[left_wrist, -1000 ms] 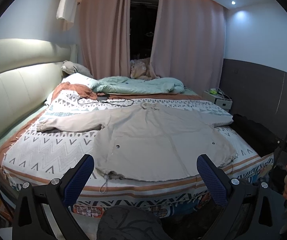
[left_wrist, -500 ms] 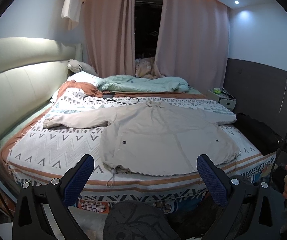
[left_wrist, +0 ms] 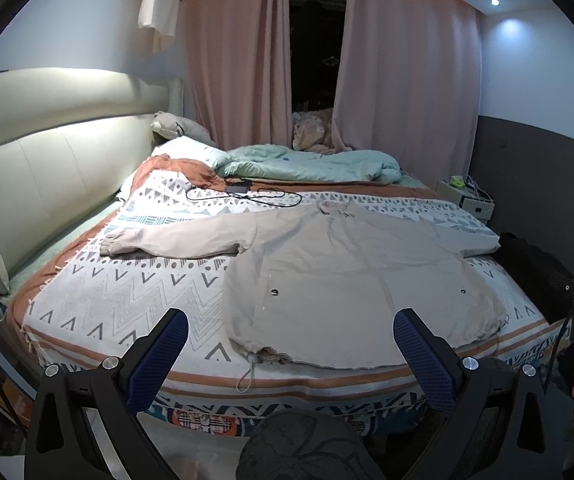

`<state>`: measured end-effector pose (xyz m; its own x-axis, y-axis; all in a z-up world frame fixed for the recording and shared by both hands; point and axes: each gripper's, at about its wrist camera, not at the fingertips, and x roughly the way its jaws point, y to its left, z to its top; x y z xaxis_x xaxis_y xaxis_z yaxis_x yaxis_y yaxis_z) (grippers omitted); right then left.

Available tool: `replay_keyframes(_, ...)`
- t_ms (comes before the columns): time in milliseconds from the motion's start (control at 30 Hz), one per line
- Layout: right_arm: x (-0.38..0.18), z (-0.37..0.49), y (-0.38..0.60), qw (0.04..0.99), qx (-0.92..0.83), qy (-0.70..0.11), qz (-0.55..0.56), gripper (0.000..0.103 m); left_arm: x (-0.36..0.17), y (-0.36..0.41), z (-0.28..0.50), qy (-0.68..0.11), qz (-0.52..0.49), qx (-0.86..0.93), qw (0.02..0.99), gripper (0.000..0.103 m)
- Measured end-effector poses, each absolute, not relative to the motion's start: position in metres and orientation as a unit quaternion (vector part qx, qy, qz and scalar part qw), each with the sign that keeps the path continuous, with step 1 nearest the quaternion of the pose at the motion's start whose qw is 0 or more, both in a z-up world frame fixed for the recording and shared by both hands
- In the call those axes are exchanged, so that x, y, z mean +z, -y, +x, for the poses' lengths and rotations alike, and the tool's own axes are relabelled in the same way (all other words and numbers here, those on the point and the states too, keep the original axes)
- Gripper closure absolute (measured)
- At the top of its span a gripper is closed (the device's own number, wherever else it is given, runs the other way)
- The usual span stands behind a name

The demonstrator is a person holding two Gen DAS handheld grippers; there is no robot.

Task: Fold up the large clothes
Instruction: 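Move the left tool down to the beige jacket's sleeve cuff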

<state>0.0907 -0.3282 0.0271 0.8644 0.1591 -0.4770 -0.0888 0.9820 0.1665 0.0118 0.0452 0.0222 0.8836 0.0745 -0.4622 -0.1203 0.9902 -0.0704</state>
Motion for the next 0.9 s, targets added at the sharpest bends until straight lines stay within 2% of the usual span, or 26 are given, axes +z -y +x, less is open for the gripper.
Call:
replay_keyframes(567, 0.011, 0.194, 0.299, 0.95, 0.1, -0.284, 0.083, 0.0, 0.006, -0.104, 0.085, -0.267, -0.09, 0.112, 0.953, 0.0)
replay_keyframes(900, -0.006, 0.28, 0.263, 0.937, 0.135, -0.307, 0.095, 0.0, -0.016, -0.149, 0.153, -0.289, -0.109, 0.155, 0.938, 0.001)
